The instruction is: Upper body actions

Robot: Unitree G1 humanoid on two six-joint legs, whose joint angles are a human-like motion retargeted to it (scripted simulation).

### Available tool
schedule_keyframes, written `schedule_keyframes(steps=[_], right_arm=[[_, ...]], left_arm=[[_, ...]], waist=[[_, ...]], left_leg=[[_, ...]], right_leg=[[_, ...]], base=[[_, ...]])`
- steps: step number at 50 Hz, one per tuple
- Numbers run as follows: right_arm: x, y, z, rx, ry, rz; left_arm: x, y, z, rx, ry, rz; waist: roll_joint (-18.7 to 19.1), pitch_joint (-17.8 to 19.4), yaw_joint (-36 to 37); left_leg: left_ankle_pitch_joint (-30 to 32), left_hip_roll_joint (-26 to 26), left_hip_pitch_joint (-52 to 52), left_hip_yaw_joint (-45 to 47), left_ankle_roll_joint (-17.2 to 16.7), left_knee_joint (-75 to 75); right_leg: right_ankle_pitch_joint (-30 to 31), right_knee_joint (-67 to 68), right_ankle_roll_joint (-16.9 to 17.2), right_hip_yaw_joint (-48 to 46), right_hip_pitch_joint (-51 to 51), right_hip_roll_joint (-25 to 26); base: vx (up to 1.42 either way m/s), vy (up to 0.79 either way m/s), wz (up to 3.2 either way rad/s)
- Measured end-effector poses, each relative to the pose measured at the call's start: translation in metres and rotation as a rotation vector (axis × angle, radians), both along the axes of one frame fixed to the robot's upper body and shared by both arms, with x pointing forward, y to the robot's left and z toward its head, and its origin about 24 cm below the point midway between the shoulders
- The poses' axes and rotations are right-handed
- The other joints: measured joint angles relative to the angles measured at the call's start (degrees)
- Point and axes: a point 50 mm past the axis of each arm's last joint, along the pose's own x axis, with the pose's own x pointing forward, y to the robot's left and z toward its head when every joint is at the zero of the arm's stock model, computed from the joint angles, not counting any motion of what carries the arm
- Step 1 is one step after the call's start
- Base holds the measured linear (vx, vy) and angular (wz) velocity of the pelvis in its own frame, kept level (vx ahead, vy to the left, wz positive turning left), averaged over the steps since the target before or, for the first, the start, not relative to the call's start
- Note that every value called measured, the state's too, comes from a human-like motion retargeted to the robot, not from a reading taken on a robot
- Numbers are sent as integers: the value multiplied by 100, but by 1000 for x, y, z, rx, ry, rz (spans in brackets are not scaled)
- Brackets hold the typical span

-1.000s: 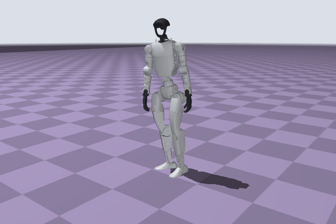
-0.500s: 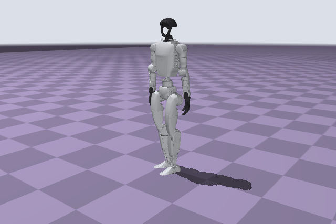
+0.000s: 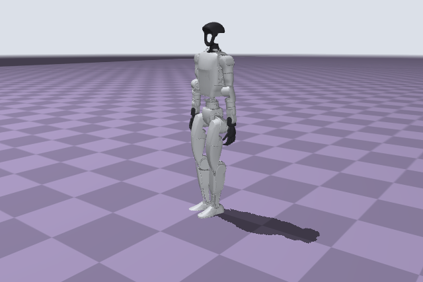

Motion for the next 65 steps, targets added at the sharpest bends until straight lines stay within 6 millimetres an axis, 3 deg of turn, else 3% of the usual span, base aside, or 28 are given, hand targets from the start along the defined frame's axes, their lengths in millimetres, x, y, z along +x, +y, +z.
schedule_keyframes(steps=[6, 10, 17, 22, 25, 28, 31, 37, 42, 50, 53, 55, 56, 60, 65], right_arm=[[6, 6, -1, 17, -25, 44], [4, 6, -1, 9, -32, 63], [-19, -3, 1, -35, 33, -5], [-42, -7, 4, -71, 110, -121], [-53, -6, 6, -82, 151, -181], [-63, -2, 6, -74, 184, -200], [-66, 3, 6, -66, 188, -191], [-48, 5, 3, -123, 78, -194], [-29, 4, 1, -88, 32, -180], [4, 7, -1, -38, -52, -77], [13, 9, -1, -25, -83, -69], [15, 9, -1, -19, -93, -73], [15, 9, -1, -21, -94, -77], [12, 1, 0, -53, -86, -108], [4, -9, 1, -91, -46, -169]], left_arm=[[0, 14, 2, 21, 8, -39], [1, 23, 3, 41, 7, -47], [10, 34, 5, 73, 1, -47], [24, 33, 5, 79, -36, -44], [33, 29, 4, 73, -70, -37], [40, 26, 3, 64, -93, -32], [43, 21, 3, 53, -96, -29], [43, 7, 1, 15, -101, -7], [37, 7, 0, 29, -62, -70], [18, 14, 1, 57, -16, -17], [18, 17, 2, 70, -18, 6], [21, 19, 2, 76, -26, 7], [23, 19, 2, 76, -33, 4], [33, 12, 1, 65, -65, -1], [49, 2, 0, 44, -121, -23]], waist=[[13, 129, -380], [56, 168, -479], [89, 37, -386], [103, -85, -408], [81, -118, -409], [-35, -132, -434], [-38, -160, -461], [79, -215, -829], [131, -276, -845], [-2, -320, -707], [-207, -230, -733], [-407, -172, -705], [-459, -165, -673], [-476, -84, -422], [-360, 137, -177]], left_leg=[[-185, 275, 116, 936, 41, -86], [-354, 564, 179, 1783, -33, -131], [-623, 927, 246, 3307, -245, -177], [-759, 1010, 253, 3832, -342, -157], [-839, 1029, 270, 4018, -392, -103], [-907, 950, 347, 4143, -470, -46], [-918, 1001, 432, 4254, -586, -2], [-878, 1223, 570, 4406, -818, 148], [-740, 1399, 760, 4542, -1005, 291], [20, 1630, 1026, 4559, -1061, 717], [342, 1671, 1019, 4358, -715, 1146], [263, 1674, 814, 3925, -234, 1679], [129, 1703, 630, 3644, -206, 1981], [-236, 1362, -311, 1816, -421, 2811], [-372, 964, -689, 988, -414, 2460]], right_leg=[[123, 11, -156, 184, -265, 117], [-192, -87, -238, -969, -214, -57], [-605, -169, 60, -3580, 109, -442], [-485, -283, 106, -4379, 331, -457], [-354, -386, -19, -4555, 454, -390], [-144, -706, 172, -4889, 563, -326], [-153, -841, 79, -4490, 458, -170], [-181, -1000, 14, -4192, 425, 36], [-271, -1036, -136, -3790, 375, 207], [-331, -1049, -331, -3182, 330, 292], [-333, -1053, -321, -3062, 390, 128], [-315, -1055, -298, -2948, 419, -74], [-302, -1057, -297, -2897, 404, -132], [-239, -1048, -319, -2608, 322, -183], [-163, -991, -338, -2312, 268, -155]], base=[[-18, 6, -144], [-25, 3, -198], [-24, 3, -197], [-23, 3, -137], [-24, 1, -113], [-20, -2, -84], [-26, -5, -56], [-28, -4, -23], [-24, 1, -59], [-25, -6, -81], [-28, -10, -48], [-27, -9, -48], [-22, -4, -54], [-23, -3, -78], [-21, -2, -78]])
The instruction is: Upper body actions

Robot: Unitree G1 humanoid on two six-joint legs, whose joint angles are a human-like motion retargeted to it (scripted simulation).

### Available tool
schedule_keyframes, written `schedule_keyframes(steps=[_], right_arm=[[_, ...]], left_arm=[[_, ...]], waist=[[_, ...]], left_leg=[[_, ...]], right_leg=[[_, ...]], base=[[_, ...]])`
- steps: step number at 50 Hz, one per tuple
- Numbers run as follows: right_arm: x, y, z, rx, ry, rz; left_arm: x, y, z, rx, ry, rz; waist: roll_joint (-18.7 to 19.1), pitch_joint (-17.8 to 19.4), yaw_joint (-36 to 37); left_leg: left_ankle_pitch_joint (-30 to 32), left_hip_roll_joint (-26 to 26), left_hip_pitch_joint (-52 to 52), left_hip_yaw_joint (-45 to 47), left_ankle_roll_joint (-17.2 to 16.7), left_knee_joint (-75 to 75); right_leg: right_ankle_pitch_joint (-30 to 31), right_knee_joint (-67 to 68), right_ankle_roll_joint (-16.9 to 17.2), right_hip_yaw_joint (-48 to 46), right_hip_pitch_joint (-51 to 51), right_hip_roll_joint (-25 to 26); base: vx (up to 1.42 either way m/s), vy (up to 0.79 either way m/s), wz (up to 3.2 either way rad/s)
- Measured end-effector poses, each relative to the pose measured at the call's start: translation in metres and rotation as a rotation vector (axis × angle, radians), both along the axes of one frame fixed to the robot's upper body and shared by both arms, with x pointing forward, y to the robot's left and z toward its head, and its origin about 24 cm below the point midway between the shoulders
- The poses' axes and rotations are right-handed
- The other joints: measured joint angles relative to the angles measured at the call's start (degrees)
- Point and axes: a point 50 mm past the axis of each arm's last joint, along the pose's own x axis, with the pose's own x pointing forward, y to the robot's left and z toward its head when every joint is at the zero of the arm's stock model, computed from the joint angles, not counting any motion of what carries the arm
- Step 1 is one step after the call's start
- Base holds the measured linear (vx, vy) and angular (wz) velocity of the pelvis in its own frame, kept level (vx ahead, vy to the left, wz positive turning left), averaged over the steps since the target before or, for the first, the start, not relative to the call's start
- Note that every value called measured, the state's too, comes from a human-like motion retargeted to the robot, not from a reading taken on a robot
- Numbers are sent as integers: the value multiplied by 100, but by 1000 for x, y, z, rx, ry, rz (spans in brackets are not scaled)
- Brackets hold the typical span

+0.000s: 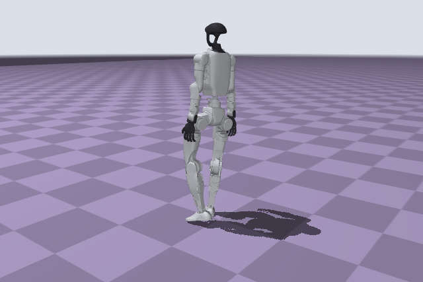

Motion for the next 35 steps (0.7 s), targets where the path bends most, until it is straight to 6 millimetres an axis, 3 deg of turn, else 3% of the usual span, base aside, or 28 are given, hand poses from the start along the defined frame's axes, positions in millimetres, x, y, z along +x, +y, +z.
schedule_keyframes(steps=[8, 12, 16, 23, 35], right_arm=[[-22, -2, 1, -20, 79, -33], [-32, 0, 1, -18, 113, -16], [-39, 4, 1, -9, 138, -18], [-49, 13, 1, 25, 160, -54], [-20, 14, -2, 42, 71, 23]], left_arm=[[0, 1, 0, 27, 1, -135], [-13, -1, 0, 13, 43, -133], [-27, -2, -1, -2, 84, -116], [-29, 1, 0, -5, 88, -139], [-21, 1, 0, -1, 58, -89]], waist=[[344, 89, 135], [466, 80, 187], [550, -107, -35], [562, -332, -19], [589, -529, 4]], left_leg=[[-40, -470, -255, -1298, -475, -1265], [562, -513, -2, -1162, -377, -1922], [549, -498, 166, -1107, -385, -2133], [446, -585, 431, -883, -206, -2324], [227, -673, 571, -559, -32, -2339]], right_leg=[[60, 57, -12, 395, 34, 324], [55, 74, -33, 714, 171, 506], [34, 97, 12, 812, 230, 573], [58, 103, 82, 1002, 325, 574], [152, 202, 199, 1290, 268, 494]], base=[[-3, -2, -64], [13, 6, -80], [19, 6, -30], [23, 3, -28], [18, 0, -24]])
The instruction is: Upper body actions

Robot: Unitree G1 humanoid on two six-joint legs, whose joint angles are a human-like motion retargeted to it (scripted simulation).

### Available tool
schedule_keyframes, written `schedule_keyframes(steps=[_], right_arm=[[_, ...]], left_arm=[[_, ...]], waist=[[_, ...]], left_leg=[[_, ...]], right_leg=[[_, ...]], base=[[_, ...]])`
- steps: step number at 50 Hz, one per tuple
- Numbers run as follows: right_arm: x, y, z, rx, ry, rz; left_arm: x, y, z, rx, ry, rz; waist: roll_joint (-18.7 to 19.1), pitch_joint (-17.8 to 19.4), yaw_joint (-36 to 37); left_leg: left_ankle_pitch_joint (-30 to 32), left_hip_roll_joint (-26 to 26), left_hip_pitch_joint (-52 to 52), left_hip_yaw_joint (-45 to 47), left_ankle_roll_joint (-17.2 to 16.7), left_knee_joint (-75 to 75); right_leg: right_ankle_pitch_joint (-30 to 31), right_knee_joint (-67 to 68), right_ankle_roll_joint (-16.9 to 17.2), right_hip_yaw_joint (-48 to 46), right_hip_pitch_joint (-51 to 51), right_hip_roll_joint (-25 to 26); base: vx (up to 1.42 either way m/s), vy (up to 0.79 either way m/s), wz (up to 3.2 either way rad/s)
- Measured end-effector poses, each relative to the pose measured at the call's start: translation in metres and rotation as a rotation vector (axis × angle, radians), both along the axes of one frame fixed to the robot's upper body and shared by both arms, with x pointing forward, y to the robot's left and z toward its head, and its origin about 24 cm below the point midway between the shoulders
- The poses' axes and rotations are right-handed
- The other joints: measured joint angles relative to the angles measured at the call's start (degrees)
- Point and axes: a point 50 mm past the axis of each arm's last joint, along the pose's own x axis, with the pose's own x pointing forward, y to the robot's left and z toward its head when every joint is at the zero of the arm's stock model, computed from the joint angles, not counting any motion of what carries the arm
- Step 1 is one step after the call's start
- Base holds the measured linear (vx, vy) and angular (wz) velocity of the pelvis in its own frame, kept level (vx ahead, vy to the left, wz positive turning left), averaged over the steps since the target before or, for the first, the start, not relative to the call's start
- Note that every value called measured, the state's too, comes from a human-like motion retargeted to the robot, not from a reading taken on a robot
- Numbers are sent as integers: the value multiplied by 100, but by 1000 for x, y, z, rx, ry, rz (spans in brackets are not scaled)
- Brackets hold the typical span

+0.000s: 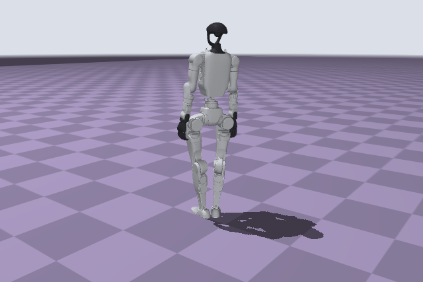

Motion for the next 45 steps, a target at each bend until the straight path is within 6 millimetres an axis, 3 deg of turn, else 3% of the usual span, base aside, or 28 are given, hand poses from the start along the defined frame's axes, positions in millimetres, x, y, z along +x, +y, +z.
schedule_keyframes(steps=[13, 21, 26, 33, 35, 38, 45], right_arm=[[11, -10, 1, -27, -23, -6], [1, -8, 2, -29, 6, -11], [-7, -9, 2, -27, 35, -17], [6, -17, 3, -42, -6, 3], [5, -21, 3, -50, -5, -1], [1, -26, 4, -61, 8, -21], [-10, -34, 7, -81, 39, -57]], left_arm=[[14, 1, 0, -4, -41, -2], [9, 4, 1, 1, -19, 28], [2, 5, 1, 1, -6, 43], [-1, 3, 0, -5, -10, 67], [-3, 2, 0, -3, 2, 65], [-9, -1, 0, -5, 20, 82], [-22, -4, 0, -1, 53, 110]], waist=[[-26, 20, -44], [-50, 183, -223], [-140, 262, 147], [-167, 503, 112], [-235, 543, 157], [-322, 536, 180], [-412, 366, 23]], left_leg=[[-61, 4, -351, -432, -10, 248], [227, -116, -507, -1416, -97, 249], [336, -222, -617, -1723, -178, 301], [599, -314, -899, -2142, -375, 411], [518, -292, -962, -1888, -244, 378], [206, 55, -979, -542, -226, 336], [-154, 750, -734, 2219, -590, 419]], right_leg=[[-291, 824, 223, -5, -308, -232], [-147, 1228, 398, 1677, -589, -91], [-70, 681, 143, 1105, -305, -11], [46, 145, 46, 4, -51, 89], [27, 40, 10, -305, 1, 76], [-34, -39, 34, -837, 26, -20], [-228, -166, 154, -1966, 40, -152]], base=[[6, -7, 29], [-9, -8, 111], [-16, -3, 66], [-25, -5, 136], [-15, 3, 140], [-7, 3, 161], [7, 1, 173]])
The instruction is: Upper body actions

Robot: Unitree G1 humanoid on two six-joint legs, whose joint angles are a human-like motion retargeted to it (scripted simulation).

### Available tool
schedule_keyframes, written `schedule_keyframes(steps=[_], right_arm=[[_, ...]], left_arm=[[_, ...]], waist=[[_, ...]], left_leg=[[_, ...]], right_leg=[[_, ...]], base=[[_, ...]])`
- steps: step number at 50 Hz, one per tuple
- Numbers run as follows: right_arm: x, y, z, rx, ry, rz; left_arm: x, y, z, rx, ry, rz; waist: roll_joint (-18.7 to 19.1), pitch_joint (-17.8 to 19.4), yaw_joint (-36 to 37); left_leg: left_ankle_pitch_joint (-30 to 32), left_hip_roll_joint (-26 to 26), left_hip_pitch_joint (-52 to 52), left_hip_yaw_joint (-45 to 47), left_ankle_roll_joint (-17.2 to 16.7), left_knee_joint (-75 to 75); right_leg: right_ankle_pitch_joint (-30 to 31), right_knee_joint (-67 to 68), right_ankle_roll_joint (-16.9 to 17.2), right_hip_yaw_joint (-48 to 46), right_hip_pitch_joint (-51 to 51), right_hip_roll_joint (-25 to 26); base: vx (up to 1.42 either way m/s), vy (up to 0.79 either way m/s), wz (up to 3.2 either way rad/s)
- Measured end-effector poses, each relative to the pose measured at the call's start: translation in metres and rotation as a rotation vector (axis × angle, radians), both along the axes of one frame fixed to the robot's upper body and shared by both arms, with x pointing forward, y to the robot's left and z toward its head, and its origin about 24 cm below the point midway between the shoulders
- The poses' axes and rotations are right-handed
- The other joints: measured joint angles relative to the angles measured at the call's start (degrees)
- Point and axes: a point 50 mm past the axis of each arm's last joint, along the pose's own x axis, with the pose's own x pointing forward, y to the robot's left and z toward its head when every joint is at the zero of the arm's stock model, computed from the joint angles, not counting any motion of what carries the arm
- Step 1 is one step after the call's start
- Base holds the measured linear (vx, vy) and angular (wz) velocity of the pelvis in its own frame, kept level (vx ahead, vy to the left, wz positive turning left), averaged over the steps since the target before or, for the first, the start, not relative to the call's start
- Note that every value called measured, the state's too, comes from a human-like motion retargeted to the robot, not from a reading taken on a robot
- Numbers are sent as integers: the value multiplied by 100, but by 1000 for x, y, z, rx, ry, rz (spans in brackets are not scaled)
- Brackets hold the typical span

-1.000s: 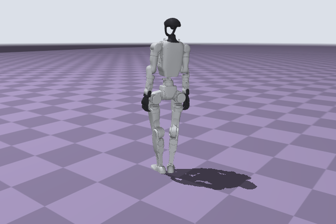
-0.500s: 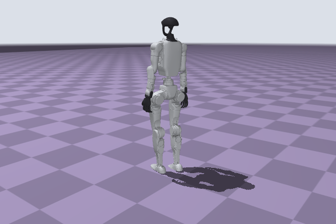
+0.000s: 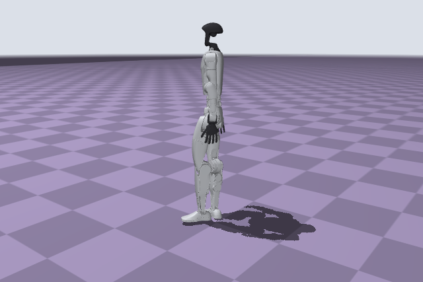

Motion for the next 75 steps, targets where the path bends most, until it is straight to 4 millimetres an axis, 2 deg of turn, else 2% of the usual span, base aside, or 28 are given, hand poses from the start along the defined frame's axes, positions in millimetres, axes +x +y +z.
schedule_keyframes(steps=[5, 10, 12, 13, 15, 28, 33, 35, 37, 39, 42, 43, 45, 46, 47, 50, 55, 57, 58, 60, 62, 65, 68, 75], right_arm=[[-7, 1, 0, 2, 19, -12], [-6, 5, -1, 16, 10, -29], [-4, 6, -1, 23, 2, -37], [-4, 6, -1, 26, -2, -38], [-2, 6, -1, 31, -5, -33], [29, 19, -5, 84, -90, 110], [22, 18, -5, 80, -82, 124], [17, 16, -5, 71, -73, 107], [11, 13, -4, 60, -61, 86], [8, 10, -3, 47, -53, 68], [11, 6, -3, 28, -51, 61], [13, 6, -3, 25, -53, 62], [16, 7, -3, 29, -59, 64], [17, 10, -3, 35, -65, 67], [18, 12, -4, 42, -72, 71], [22, 19, -5, 57, -97, 99], [23, 26, -6, 76, -103, 165], [18, 28, -6, 83, -87, 179], [16, 30, -7, 91, -78, 184], [12, 32, -7, 107, -57, 180], [11, 32, -7, 112, -48, 164], [11, 29, -6, 93, -58, 164], [12, 25, -6, 83, -54, 182], [23, 22, -6, 87, -91, 154]], left_arm=[[-10, 2, 1, 7, 33, 20], [-14, 5, 2, 17, 49, 41], [-13, 5, 2, 19, 45, 47], [-13, 4, 1, 18, 42, 50], [-12, 3, 1, 11, 37, 57], [-13, 10, 2, 20, 23, 86], [-17, 8, 2, 7, 43, 65], [-16, 6, 2, -2, 46, 45], [-12, 5, 2, -10, 42, 20], [-4, 2, 1, -21, 27, 1], [10, 0, 0, -40, -10, -15], [14, -1, 0, -44, -22, -19], [22, 0, 0, -45, -42, -28], [24, 0, 0, -44, -49, -32], [27, 1, 0, -44, -55, -36], [29, 2, 0, -47, -68, -39], [25, 6, 1, -43, -61, -54], [22, 6, 1, -46, -44, -61], [21, 8, 1, -46, -36, -66], [21, 10, 2, -50, -18, -89], [23, 6, 1, -49, -8, -105], [21, 1, 1, -50, -16, -71], [15, -2, 0, -81, -13, -71], [9, 5, 1, -54, 18, -95]], waist=[[-61, -175, 26], [-32, -430, -49], [60, -487, -4], [79, -493, 54], [100, -505, 178], [-173, -396, 797], [-86, -454, 702], [18, -470, 663], [227, -490, 648], [533, -475, 624], [801, -314, 641], [788, -241, 641], [686, -112, 576], [634, -69, 476], [588, -32, 392], [517, 41, 209], [219, 191, -23], [89, 265, 28], [17, 292, 113], [-64, 309, 306], [-18, 315, 424], [0, 310, 558], [60, 171, 386], [54, 105, 453]], left_leg=[[-15, 182, 312, 949, 21, 153], [107, 133, 539, 1544, 48, 211], [33, -27, 573, 1358, -17, 22], [87, -133, 595, 1358, 112, -156], [176, -360, 559, 731, 286, -429], [46, -717, 507, -19, 592, -522], [7, -746, 511, -345, 765, -567], [7, -692, 509, -498, 811, -585], [18, -500, 506, -607, 827, -592], [39, -189, 506, -721, 814, -582], [54, 63, 556, -762, 814, -577], [60, 31, 567, -759, 833, -580], [97, -123, 547, -868, 884, -590], [132, -201, 516, -1008, 904, -591], [162, -265, 489, -1133, 919, -591], [217, -359, 450, -1443, 927, -582], [247, -784, 547, -1868, 955, -586], [227, -965, 653, -1955, 957, -572], [226, -1033, 693, -1952, 945, -574], [216, -1103, 719, -1999, 914, -545], [238, -1080, 692, -2188, 884, -509], [240, -1093, 732, -2285, 874, -507], [251, -1079, 728, -2476, 841, -506], [232, -1005, 760, -2497, 742, -528]], right_leg=[[-130, -7, 127, -597, -7, -73], [-215, -21, 317, -1206, -42, -53], [-254, -13, 387, -1374, -7, 51], [-266, -6, 419, -1414, 29, 75], [-267, 14, 478, -1480, 86, 101], [-2, 221, 756, -1896, 412, -44], [332, 472, 751, -2238, 554, -40], [550, 659, 661, -2402, 607, -34], [860, 1037, 432, -2488, 626, -59], [1134, 1840, 126, -2336, 535, -257], [1149, 3715, -305, -1482, 25, -1020], [1039, 4202, -238, -1153, -190, -1253], [687, 4843, 151, -270, -755, -1533], [494, 4898, 407, 282, -1068, -1412], [313, 4882, 624, 786, -1335, -1264], [-37, 4168, 965, 1728, -1691, -769], [-141, 2082, 1176, 2349, -1595, -495], [290, 1509, 985, 2343, -1455, -552], [156, 1418, 1045, 2744, -1377, -486], [128, 1274, 1010, 1786, -1160, -687], [177, 1134, 1120, 1847, -1024, -712], [214, 895, 1016, 1467, -828, -620], [253, 727, 983, 1308, -731, -539], [205, 682, 847, 1228, -693, -409]], base=[[23, -2, 150], [31, -7, 154], [29, -5, 120], [33, -5, 85], [35, -6, 58], [34, -12, 43], [32, -11, 71], [31, -12, 83], [26, -13, 80], [22, -16, 74], [8, -16, 39], [4, -19, 39], [3, -23, 72], [0, -26, 111], [1, -28, 117], [1, -25, 99], [-1, -16, 91], [0, -6, 55], [-1, -4, 27], [-3, -3, 37], [-7, -1, 64], [-4, -1, 39], [3, 3, 52], [-10, -2, 3]])
